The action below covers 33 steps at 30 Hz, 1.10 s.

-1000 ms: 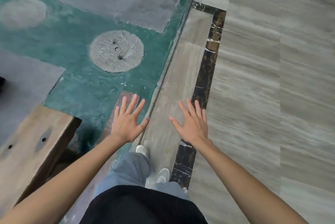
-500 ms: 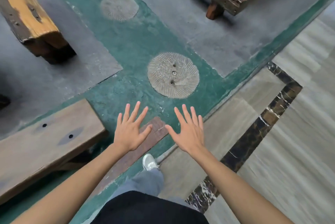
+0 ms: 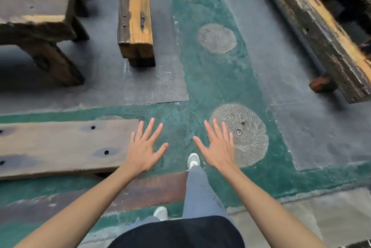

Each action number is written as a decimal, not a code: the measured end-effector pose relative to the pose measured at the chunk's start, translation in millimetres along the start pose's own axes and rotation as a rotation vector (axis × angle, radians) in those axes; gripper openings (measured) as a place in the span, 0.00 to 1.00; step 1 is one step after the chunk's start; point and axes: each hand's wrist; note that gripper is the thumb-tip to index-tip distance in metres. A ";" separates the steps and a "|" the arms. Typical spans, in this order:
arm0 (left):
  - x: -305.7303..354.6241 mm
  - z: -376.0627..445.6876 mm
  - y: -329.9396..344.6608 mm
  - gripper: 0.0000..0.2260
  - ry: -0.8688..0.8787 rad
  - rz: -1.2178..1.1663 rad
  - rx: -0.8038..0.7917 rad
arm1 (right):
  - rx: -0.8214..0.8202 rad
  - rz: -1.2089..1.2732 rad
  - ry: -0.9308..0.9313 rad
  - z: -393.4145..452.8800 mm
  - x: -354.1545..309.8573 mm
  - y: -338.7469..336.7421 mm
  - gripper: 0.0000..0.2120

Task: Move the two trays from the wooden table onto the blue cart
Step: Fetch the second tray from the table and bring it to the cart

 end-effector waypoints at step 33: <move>-194.8 294.2 -257.9 0.34 -0.775 -0.108 0.581 | 0.053 -0.252 -0.946 497.4 -389.2 -132.5 0.39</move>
Point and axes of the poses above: each hand's wrist, its own z-axis towards the middle knuckle, its own y-axis out of the palm, x = y × z, and after that the axes turned 14 degrees about -z, right-handed
